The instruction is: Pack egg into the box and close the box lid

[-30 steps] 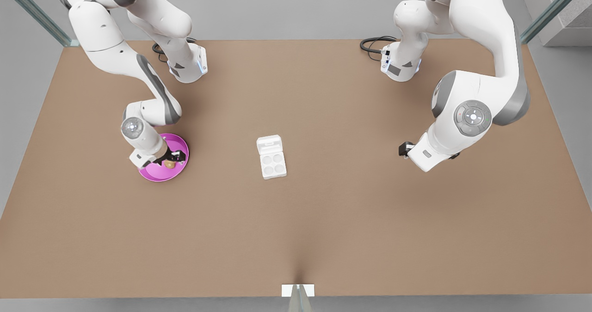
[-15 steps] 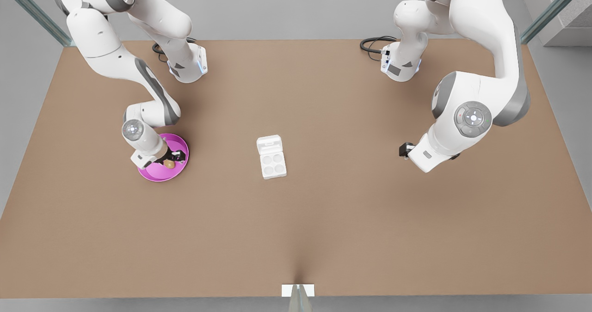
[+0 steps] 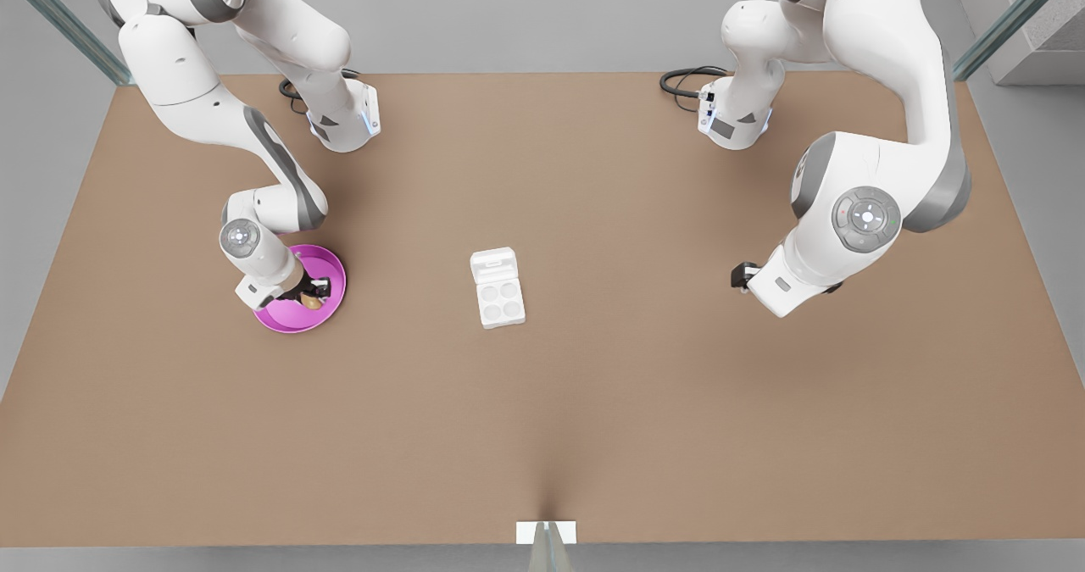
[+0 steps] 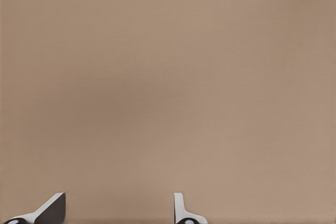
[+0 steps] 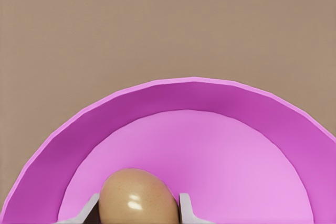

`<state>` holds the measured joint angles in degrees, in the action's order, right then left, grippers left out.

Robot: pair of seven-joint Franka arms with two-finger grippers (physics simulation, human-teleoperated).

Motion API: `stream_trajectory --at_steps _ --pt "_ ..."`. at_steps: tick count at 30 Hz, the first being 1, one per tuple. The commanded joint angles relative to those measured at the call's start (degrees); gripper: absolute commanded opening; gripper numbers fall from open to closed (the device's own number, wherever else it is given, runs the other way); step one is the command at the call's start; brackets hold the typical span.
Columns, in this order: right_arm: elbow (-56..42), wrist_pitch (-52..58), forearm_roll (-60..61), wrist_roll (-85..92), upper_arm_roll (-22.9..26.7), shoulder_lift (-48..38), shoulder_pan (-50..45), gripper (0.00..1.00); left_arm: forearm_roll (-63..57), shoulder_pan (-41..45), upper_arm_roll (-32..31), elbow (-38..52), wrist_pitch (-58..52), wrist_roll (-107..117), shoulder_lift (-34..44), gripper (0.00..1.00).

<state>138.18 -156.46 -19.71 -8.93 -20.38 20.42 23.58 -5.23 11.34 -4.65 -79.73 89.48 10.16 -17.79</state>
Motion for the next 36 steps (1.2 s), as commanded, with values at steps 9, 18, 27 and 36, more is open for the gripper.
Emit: stream_trajectory --at_steps 9,18,27,36 --pt "-0.11 1.42 0.38 0.15 -0.80 -2.49 0.15 0.49 -0.04 0.00 -0.01 0.01 -0.01 0.04 0.13 1.00" --pt "-23.04 24.36 5.91 -5.30 -3.61 1.99 -5.73 0.49 -0.04 0.00 -0.01 0.01 -0.18 0.04 0.30 1.00" --pt "-43.70 37.63 9.43 -19.54 0.87 11.66 -23.05 0.50 -0.04 0.00 -0.01 0.19 0.08 0.04 0.13 1.00" --pt "-50.99 40.88 21.56 -27.19 15.55 13.95 -45.89 0.50 0.05 0.00 0.08 0.10 0.87 0.04 0.04 1.00"
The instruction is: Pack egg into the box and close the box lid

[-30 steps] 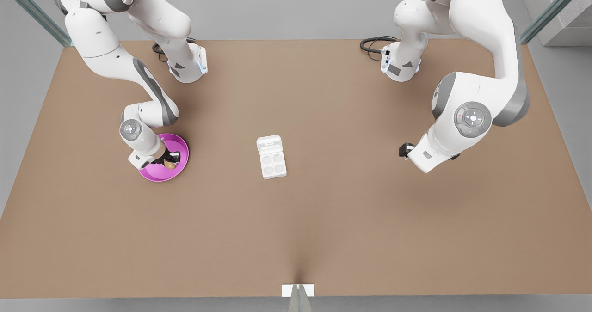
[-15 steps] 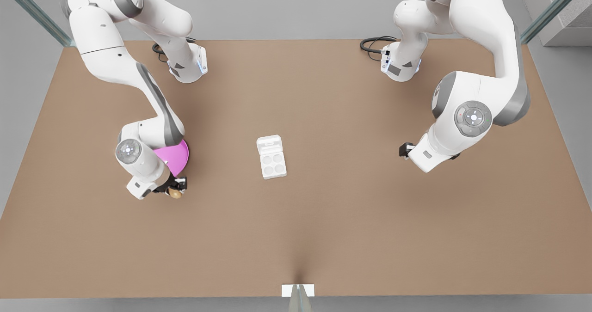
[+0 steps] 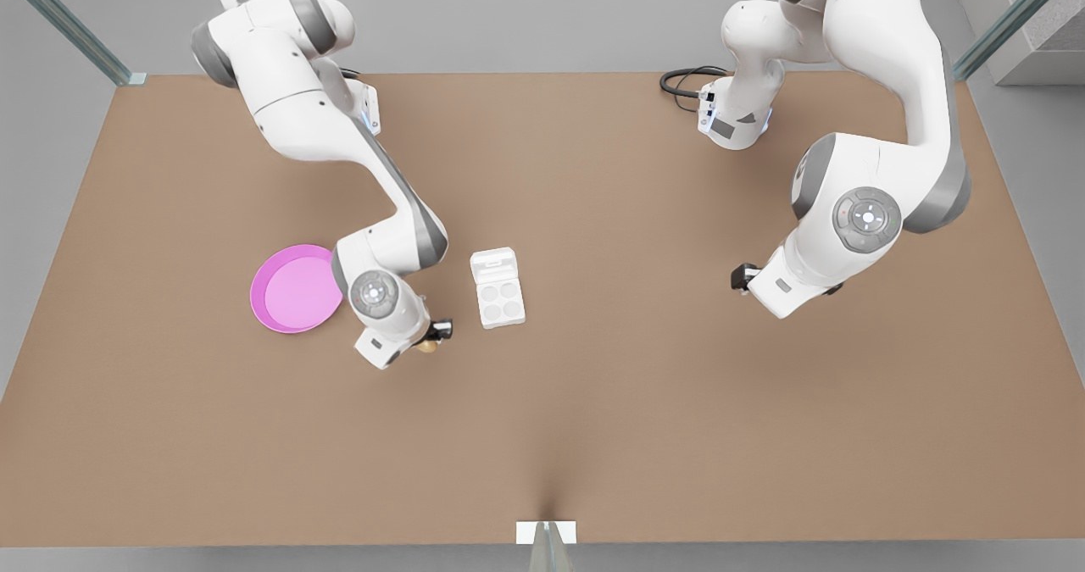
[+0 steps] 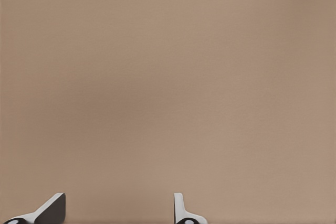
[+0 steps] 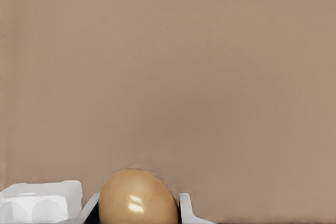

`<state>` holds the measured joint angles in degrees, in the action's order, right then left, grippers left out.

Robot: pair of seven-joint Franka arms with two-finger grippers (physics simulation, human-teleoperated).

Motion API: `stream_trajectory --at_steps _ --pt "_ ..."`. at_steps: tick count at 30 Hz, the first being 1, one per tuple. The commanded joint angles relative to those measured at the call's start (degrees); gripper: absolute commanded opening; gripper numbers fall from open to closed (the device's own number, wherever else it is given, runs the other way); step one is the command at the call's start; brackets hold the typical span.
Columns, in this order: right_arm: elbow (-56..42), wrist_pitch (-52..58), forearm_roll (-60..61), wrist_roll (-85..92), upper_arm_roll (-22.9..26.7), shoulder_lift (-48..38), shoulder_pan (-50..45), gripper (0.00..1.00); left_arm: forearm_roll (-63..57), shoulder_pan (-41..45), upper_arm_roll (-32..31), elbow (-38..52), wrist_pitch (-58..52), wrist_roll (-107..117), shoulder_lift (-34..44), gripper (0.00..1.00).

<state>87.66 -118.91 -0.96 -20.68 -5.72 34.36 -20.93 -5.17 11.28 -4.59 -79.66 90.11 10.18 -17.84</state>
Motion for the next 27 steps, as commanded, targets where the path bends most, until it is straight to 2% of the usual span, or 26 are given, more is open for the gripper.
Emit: stream_trajectory --at_steps 1,8,20,21,25,27 --pt "-1.35 3.77 4.56 -16.15 3.08 0.54 -4.29 0.50 -0.02 -0.38 0.02 0.12 0.16 0.02 0.18 1.00" --pt "-4.96 5.53 7.20 -19.67 4.93 2.56 -9.40 0.51 -0.11 -0.38 0.02 0.03 0.25 0.02 0.27 1.00" --pt "3.13 5.88 7.29 -21.86 4.31 -1.48 -14.14 0.53 -0.11 -0.38 0.02 -0.05 0.16 0.11 0.27 1.00" --pt "3.13 5.70 7.29 -21.86 4.23 -1.13 -14.40 1.00 -0.11 -0.38 0.02 -0.06 0.25 0.11 0.18 1.00" --pt "2.86 5.88 7.29 -21.78 4.14 -1.04 -15.37 1.00 -0.02 -0.47 0.02 -0.06 0.33 0.11 -0.09 1.00" --pt "2.51 5.79 6.49 -21.69 2.56 -1.40 -9.32 1.00 -0.02 -0.38 0.02 -0.06 0.42 0.19 -0.17 1.00"
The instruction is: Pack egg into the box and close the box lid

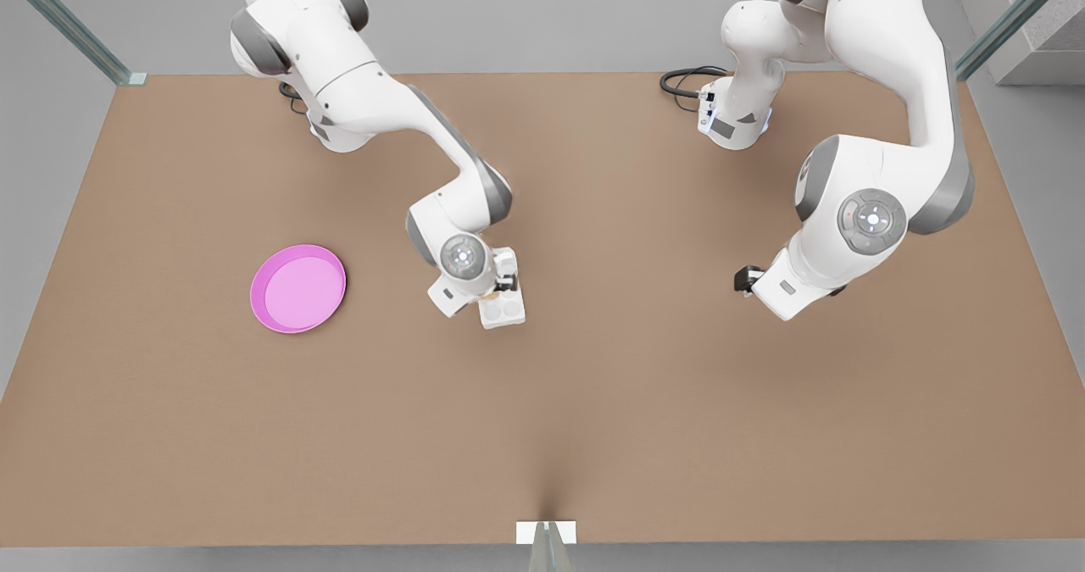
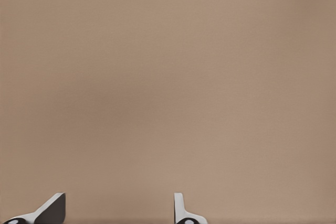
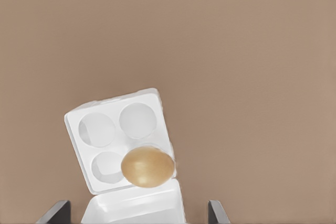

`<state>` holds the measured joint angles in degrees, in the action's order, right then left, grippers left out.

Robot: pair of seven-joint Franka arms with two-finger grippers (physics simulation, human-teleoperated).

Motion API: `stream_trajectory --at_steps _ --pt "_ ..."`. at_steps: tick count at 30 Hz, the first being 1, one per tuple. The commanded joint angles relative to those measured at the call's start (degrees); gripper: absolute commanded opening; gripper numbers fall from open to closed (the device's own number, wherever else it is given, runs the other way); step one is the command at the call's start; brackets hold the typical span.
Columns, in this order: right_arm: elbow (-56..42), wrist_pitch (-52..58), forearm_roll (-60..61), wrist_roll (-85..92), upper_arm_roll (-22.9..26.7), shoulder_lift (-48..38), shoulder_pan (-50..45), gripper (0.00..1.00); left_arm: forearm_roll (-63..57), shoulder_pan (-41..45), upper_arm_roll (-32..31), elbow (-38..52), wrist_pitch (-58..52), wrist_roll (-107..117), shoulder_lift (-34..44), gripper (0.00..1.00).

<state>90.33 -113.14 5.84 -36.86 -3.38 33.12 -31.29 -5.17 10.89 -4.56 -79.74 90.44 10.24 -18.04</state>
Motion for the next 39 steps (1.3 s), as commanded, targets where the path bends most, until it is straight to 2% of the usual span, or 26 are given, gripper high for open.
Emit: stream_trajectory --at_steps 1,2,4,5,6,7,8,9,10,11,13,14,16,18,22,32,39 --pt "-0.24 -0.07 -3.02 -5.07 -5.48 -0.16 9.04 1.00 -0.10 0.01 -0.01 0.03 0.09 0.13 0.02 1.00" --pt "-0.15 -0.07 -6.97 -4.80 -12.17 0.19 17.83 1.00 -0.01 0.36 -0.01 0.12 0.18 0.30 0.02 1.00" --pt "0.55 0.20 -8.82 3.08 -14.45 -0.07 27.66 1.00 0.16 6.86 -0.54 0.12 -0.52 12.86 0.28 1.00" --pt "0.73 1.16 -9.61 10.99 -14.90 -1.30 33.11 1.00 0.17 9.76 -0.54 0.12 -0.70 16.38 0.46 1.00" --pt "1.69 4.06 -13.04 26.38 -14.37 -3.76 42.09 1.00 0.43 10.21 -0.62 0.29 -1.84 16.56 1.34 1.00" --pt "1.08 8.36 -15.50 36.39 -14.37 -6.30 49.02 1.00 0.60 10.21 -2.81 0.47 -2.37 18.13 1.42 1.00" --pt "0.90 10.30 -15.59 43.89 -14.63 -9.91 54.22 1.00 0.25 10.47 -9.76 0.73 -1.84 29.21 0.81 1.00" --pt "0.03 11.18 -15.59 45.03 -14.55 -11.41 55.10 1.00 0.25 14.41 -11.61 0.91 -1.58 36.85 0.55 1.00" --pt "-5.42 16.36 -15.50 44.68 -14.63 -10.97 54.75 1.00 0.17 20.40 -11.61 0.91 -1.66 45.82 0.37 1.00" --pt "-6.04 17.86 -14.80 43.71 -14.46 -13.78 53.88 1.00 0.08 25.05 -11.61 0.91 -1.58 52.15 0.02 1.00" --pt "-4.72 20.24 -5.84 43.27 -3.03 -23.00 43.33 1.00 0.60 32.79 -11.61 1.34 4.31 61.99 -3.32 1.00" --pt "-2.44 19.54 -5.92 41.08 -2.94 -25.91 40.60 1.00 2.09 35.61 -11.79 1.35 8.08 68.76 -6.04 1.00" --pt "-1.03 17.25 -6.27 40.63 -3.47 -25.47 41.48 1.00 2.10 39.74 -11.43 1.17 15.91 77.30 -12.02 1.00" --pt "2.22 12.33 -6.71 40.37 -3.73 -25.39 41.04 1.00 -0.89 40.44 -11.35 0.82 22.58 80.64 -17.91 1.00" --pt "0.90 13.64 -5.84 39.94 -3.73 -25.73 40.95 1.00 -6.86 40.09 -11.08 0.38 25.84 80.55 -23.27 1.00" --pt "0.90 13.82 -6.63 38.44 -4.97 -25.47 41.57 1.00 -12.58 36.49 -11.00 0.38 26.81 78.88 -27.67 1.00" --pt "1.17 13.91 -6.63 38.44 -4.97 -25.47 41.66 1.00 -12.58 32.27 -11.00 0.91 27.16 73.78 -27.76 1.00"
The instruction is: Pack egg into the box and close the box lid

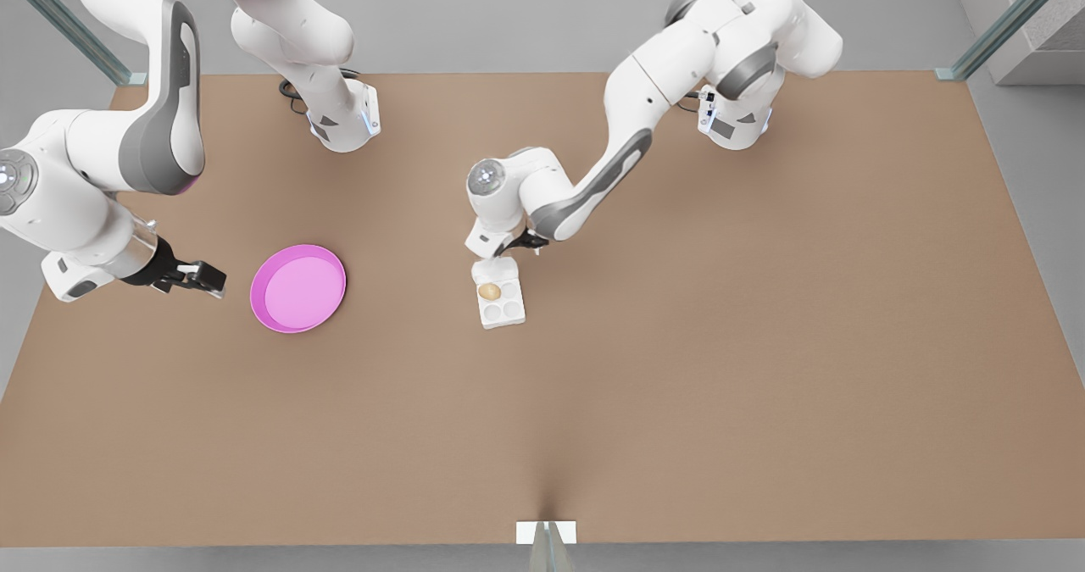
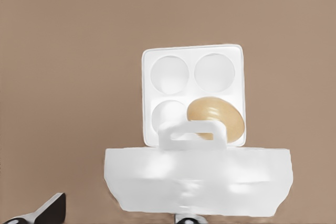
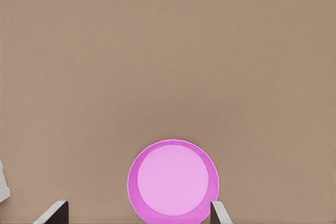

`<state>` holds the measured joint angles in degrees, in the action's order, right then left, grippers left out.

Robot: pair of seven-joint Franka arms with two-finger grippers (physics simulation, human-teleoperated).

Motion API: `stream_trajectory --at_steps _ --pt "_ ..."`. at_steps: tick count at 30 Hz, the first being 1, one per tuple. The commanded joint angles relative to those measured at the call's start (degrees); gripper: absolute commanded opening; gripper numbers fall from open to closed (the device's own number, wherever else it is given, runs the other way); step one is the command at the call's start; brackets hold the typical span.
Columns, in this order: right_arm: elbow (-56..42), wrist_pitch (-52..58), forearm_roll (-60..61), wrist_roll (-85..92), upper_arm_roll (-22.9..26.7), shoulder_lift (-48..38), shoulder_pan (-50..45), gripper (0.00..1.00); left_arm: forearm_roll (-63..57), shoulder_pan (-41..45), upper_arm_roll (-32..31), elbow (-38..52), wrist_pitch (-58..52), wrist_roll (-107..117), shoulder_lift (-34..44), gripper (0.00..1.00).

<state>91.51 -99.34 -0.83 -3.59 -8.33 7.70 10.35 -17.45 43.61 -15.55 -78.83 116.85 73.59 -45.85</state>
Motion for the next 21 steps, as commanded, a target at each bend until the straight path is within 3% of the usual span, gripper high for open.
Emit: stream_trajectory --at_steps 1,10,14,16,17,18,19,21 --pt "0.08 0.11 0.04 5.18 -0.02 -0.06 0.02 1.00 -0.30 -0.90 -0.01 0.17 0.74 10.35 -0.03 1.00" --pt "0.16 0.02 0.04 5.18 -0.02 0.38 -0.33 1.00 -0.22 -4.94 -0.01 2.19 0.74 5.34 -0.21 1.00" --pt "0.34 -0.15 0.04 5.18 -0.02 0.82 -0.33 1.00 -1.00 -27.08 -0.01 5.44 -15.52 -37.46 13.33 1.00" --pt "0.34 -0.06 0.04 5.18 -0.02 0.91 -0.15 1.00 -16.90 -32.79 -0.27 5.53 -14.73 -65.87 13.33 1.00" --pt "0.25 -0.06 0.04 5.18 -0.02 0.82 -0.15 1.00 -15.95 -34.29 -0.53 8.60 -19.88 -73.50 13.33 1.00" --pt "0.16 -0.68 0.04 5.18 -0.02 1.26 -0.41 1.00 10.39 -43.42 -0.54 9.92 -33.53 -65.41 16.57 1.00" --pt "0.07 -0.59 0.13 5.18 -0.02 1.70 -0.59 1.00 19.19 -47.82 -0.63 7.21 -36.16 -64.19 20.08 1.00" --pt "0.08 -0.59 0.13 5.26 -0.02 1.70 0.11 1.00 18.33 -51.78 -0.63 -10.10 -22.38 -67.16 40.47 1.00"
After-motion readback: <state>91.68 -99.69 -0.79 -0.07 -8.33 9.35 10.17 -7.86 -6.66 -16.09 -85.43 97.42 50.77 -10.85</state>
